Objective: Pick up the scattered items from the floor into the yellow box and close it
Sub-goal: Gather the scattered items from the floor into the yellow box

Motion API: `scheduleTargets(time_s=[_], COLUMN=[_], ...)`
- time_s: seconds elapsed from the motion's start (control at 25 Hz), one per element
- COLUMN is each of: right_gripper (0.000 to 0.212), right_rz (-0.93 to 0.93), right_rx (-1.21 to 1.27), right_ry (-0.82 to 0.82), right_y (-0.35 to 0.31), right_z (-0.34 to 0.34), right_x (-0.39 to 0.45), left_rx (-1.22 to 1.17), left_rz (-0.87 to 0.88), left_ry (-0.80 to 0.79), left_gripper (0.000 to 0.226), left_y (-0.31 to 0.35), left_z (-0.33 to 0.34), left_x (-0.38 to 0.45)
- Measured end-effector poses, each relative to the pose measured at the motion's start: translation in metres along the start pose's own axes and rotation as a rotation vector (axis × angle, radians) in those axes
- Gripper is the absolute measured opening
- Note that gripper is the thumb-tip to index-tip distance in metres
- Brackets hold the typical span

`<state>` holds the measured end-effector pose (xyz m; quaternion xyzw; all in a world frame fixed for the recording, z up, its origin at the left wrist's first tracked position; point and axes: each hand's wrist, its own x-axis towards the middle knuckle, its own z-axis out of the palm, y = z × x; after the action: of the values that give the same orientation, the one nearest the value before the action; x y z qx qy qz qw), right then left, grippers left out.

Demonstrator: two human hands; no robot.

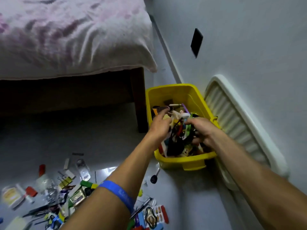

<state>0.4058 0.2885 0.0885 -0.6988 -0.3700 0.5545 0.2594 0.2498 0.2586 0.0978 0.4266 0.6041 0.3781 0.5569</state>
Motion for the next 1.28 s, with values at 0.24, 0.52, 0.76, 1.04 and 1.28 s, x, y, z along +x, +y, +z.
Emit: scheduleTargets(time_s=[0.24,0.52,0.76,1.04,1.28], right_gripper=[0.072,0.075,0.056,0.044,0.096], right_rz=[-0.441,-0.351,-0.673,-0.961,-0.09], right_rx=[-0.815,-1.011,-1.141,-0.905,-1.078], right_ry=[0.074,0.03,0.437,0.047,-0.209], right_y=[0.056,0.056,0.096,0.149,0.244], right_z=[0.014,0.021,0.068,0.163,0.183], right_x=[0.011,0.0,-0.063,-0.12,-0.111], left_rx=[1.041,1.298,1.038,0.831,0.775], left_rz=[0.45,0.362,0.431,0.105,-0.708], left_ry=[-0.081,-0.088,-0.071,0.095,0.227], left_gripper=[0.034,0.043,0.053,0.061,0.099], left_y=[-0.061,-0.075,-0.109,-0.183,-0.291], left_z=[-0.016,-0.009,-0.034,-0.093,-0.146], left_x=[-0.012,-0.013,-0.065,-0.141,-0.217])
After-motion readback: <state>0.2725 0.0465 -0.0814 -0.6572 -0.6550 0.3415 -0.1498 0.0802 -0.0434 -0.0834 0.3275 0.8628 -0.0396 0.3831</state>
